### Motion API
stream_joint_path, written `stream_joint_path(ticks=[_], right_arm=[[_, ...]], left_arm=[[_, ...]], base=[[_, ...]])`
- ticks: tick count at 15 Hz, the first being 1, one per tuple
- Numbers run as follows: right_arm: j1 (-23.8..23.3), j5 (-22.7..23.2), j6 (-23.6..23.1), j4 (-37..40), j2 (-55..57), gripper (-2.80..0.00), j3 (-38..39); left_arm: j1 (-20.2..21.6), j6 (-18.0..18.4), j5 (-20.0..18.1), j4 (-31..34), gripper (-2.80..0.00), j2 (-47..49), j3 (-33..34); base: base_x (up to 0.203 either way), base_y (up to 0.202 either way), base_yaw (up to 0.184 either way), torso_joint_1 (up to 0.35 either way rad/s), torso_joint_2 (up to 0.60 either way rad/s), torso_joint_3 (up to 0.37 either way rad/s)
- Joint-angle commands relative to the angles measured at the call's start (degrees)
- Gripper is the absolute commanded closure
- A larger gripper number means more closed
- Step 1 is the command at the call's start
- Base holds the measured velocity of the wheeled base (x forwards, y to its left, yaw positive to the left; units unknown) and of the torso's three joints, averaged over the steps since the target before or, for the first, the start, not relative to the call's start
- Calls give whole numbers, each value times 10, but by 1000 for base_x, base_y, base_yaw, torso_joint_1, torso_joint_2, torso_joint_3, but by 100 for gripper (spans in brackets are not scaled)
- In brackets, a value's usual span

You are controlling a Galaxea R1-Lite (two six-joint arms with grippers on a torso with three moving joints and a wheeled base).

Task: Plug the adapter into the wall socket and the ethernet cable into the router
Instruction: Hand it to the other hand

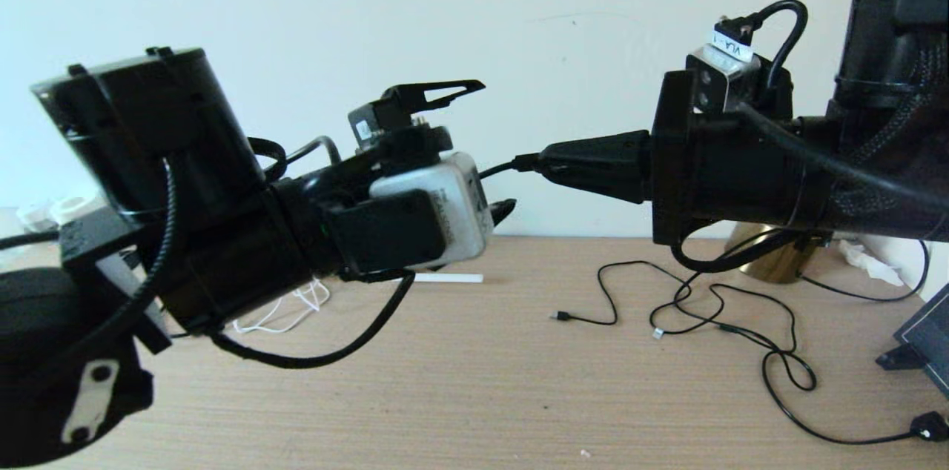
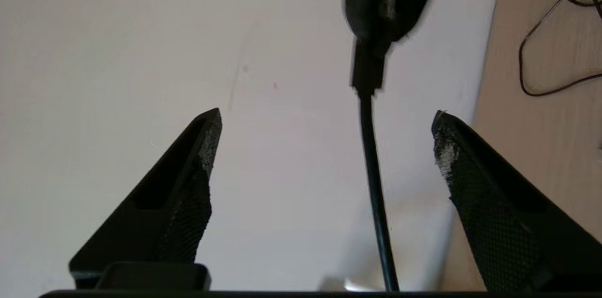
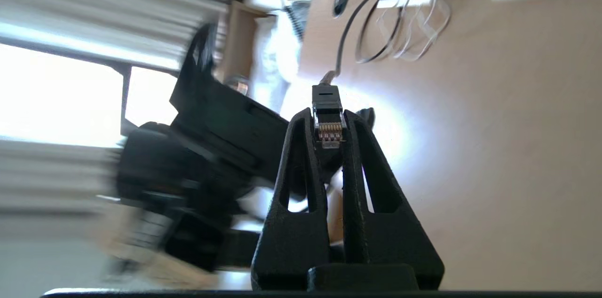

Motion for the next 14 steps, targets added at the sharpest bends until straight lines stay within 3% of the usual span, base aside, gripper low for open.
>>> stream_joint_path(ticks=[1,6,11,14], right_arm=[[-21,24,42,11,-2,0,-12],[-135,235,160,16,-1,0,-30],[-153,304,180,14,31,0,-44],[-154,313,177,14,44,0,-50]], left_arm=[[7,12,-17,-20,-280,6,18],[23,45,-47,-56,-280,15,55],[21,57,-129,-96,-280,76,-19],[11,65,-148,-98,-280,105,-46]], base=[[0,0,0,0,0,0],[0,0,0,0,0,0],[0,0,0,0,0,0],[0,0,0,0,0,0]])
